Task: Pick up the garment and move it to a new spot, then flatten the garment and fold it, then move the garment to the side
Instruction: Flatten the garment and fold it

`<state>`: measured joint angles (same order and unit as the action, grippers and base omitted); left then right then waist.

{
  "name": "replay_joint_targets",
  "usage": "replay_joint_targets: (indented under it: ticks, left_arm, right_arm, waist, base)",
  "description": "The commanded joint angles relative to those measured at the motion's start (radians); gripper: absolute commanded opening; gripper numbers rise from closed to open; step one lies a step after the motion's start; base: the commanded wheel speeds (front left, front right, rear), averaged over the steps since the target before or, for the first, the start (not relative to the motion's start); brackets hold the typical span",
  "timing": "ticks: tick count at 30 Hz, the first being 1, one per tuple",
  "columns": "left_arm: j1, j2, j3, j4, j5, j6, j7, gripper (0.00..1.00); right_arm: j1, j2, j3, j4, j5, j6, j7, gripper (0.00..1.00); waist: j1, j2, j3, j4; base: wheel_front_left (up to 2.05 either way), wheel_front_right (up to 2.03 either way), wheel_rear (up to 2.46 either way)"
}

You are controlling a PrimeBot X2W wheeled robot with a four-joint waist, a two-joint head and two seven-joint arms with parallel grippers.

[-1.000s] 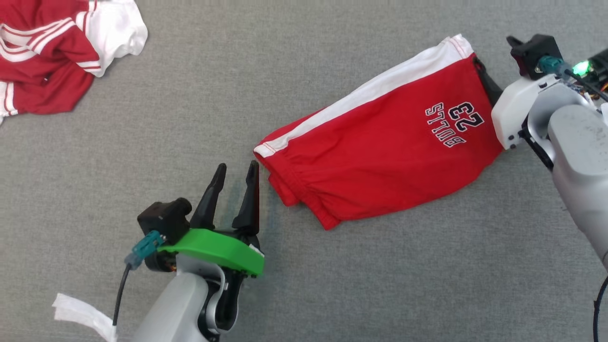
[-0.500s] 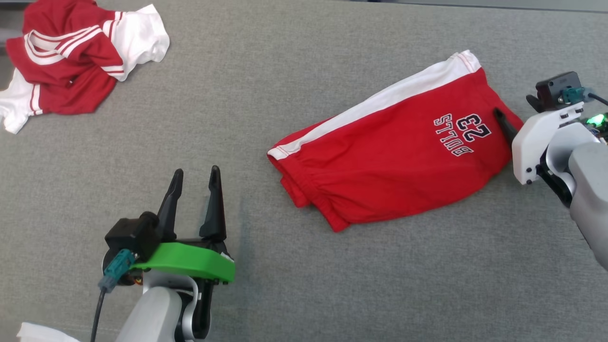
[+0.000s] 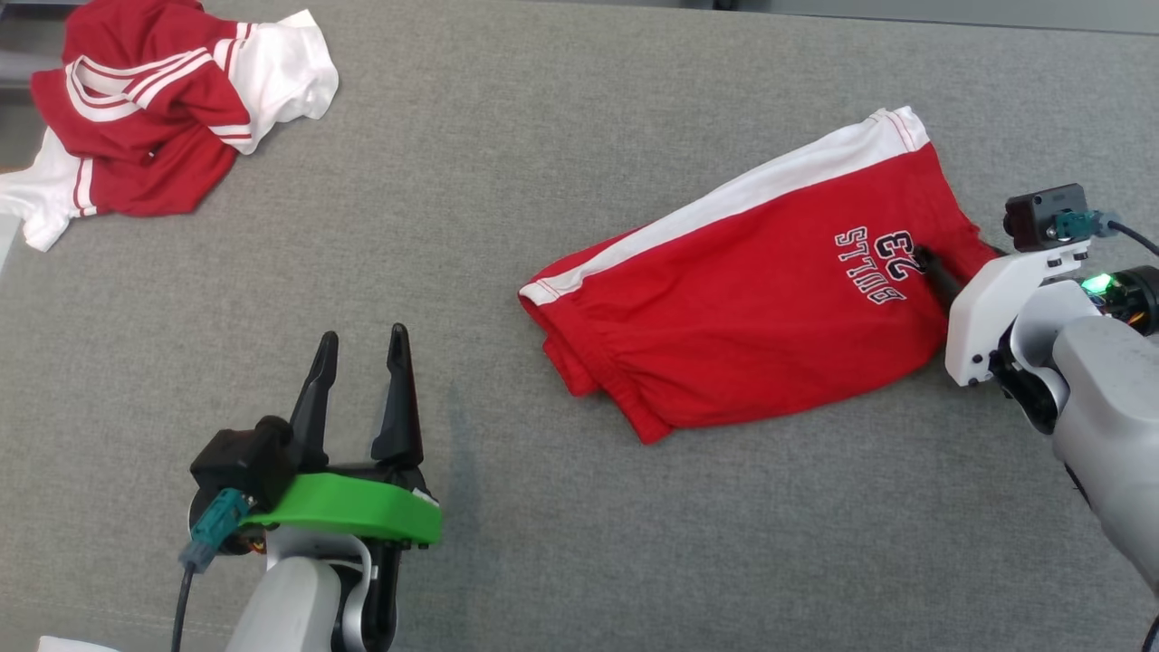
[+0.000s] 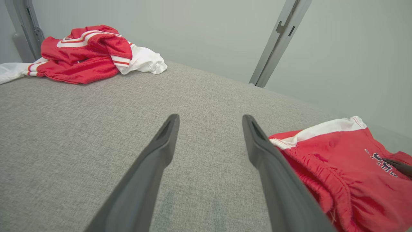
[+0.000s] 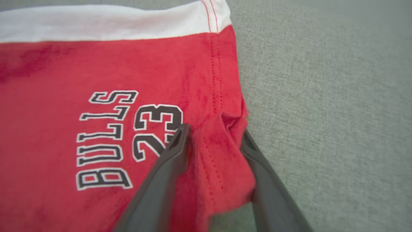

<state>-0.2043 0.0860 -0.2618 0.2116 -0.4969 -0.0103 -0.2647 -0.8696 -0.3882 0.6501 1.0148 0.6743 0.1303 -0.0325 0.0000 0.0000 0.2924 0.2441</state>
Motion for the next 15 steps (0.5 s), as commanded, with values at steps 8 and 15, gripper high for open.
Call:
replay_joint_targets:
  ticks: [8,15]
  left_arm:
    - [0.025,-0.018,0.039,0.008,0.048,-0.03,0.001,1.0]
    - [0.052,-0.023,0.058,0.042,0.065,-0.049,0.001,1.0]
  right_arm:
    - [-0.031,0.06,-0.014,0.076,-0.064,0.0,-0.186,0.0]
    - [0.048,0.093,-0.09,0.067,-0.046,0.0,-0.232,0.0]
  waist:
    - [0.0,0.0,-0.042,-0.062]
    - [0.0,0.0,-0.115,-0.155]
  base:
    - [0.0,0.0,0.0]
    - [0.0,0.0,0.0]
